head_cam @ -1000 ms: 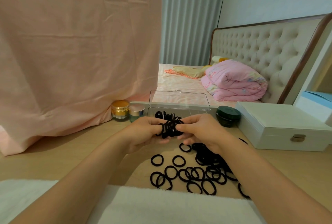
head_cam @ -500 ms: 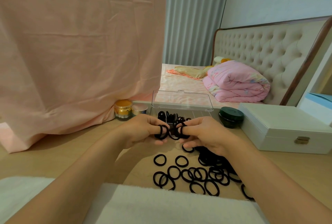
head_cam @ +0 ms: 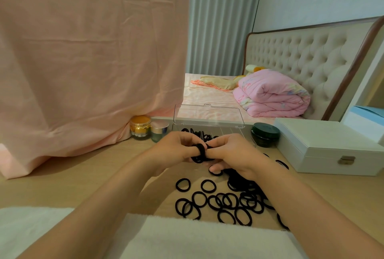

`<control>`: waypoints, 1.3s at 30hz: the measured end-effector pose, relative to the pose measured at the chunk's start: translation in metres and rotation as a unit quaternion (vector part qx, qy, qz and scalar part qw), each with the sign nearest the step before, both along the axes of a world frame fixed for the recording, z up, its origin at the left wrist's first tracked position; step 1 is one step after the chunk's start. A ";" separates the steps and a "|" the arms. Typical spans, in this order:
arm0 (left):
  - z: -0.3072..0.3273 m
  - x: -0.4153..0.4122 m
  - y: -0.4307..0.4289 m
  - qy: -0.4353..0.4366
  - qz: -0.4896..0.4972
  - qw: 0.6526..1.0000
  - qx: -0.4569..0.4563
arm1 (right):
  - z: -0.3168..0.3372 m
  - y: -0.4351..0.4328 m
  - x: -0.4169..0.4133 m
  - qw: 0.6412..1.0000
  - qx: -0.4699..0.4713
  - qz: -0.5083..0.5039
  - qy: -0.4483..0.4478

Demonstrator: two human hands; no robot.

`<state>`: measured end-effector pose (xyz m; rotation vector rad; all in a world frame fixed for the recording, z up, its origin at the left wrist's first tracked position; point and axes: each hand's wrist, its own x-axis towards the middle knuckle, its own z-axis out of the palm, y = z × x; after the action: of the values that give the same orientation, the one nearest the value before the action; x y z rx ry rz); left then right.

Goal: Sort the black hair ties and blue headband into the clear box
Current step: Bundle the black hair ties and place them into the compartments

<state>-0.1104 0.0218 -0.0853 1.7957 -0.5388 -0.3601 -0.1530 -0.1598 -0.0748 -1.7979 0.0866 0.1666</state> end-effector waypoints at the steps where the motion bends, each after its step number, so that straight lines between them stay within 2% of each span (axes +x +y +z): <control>1: -0.001 0.000 0.000 -0.007 0.009 1.000 -0.005 | 0.002 -0.001 -0.001 1.000 0.029 0.002 0.008; 7: -0.003 0.002 -0.001 -0.046 0.050 0.998 0.011 | 0.006 -0.001 -0.003 0.988 0.138 0.033 0.057; 9: -0.003 0.002 -0.002 -0.065 0.065 0.995 0.031 | 0.006 0.001 -0.003 0.988 0.131 0.056 0.060; 12: -0.002 0.003 -0.002 -0.079 0.067 0.993 0.059 | 0.004 0.005 -0.002 0.997 0.067 0.028 0.029; 19: 0.007 0.006 0.012 0.080 -0.014 0.997 -0.008 | 0.007 -0.002 -0.003 0.995 0.092 0.003 0.036; 23: 0.006 0.008 0.009 0.114 0.027 0.991 -0.063 | 0.009 -0.003 -0.002 0.994 0.107 -0.006 0.012; 27: 0.013 0.009 -0.004 0.079 0.053 0.992 -0.088 | 0.017 -0.010 0.001 0.995 0.098 -0.011 -0.015; 33: 0.039 0.030 -0.033 -0.057 0.054 0.997 -0.003 | 0.038 -0.035 0.014 0.988 0.068 -0.089 -0.103; 37: 0.041 0.049 -0.051 -0.121 0.080 0.989 0.040 | 0.038 -0.048 0.030 0.980 -0.006 -0.151 -0.129; 39: 0.033 0.059 -0.055 -0.161 0.091 0.978 0.093 | 0.033 -0.051 0.040 0.975 -0.068 -0.166 -0.128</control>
<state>-0.0512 -0.0336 -0.0523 2.0824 -0.5745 0.0104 -0.1126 -0.2105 -0.0416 -1.8964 0.2165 -0.3174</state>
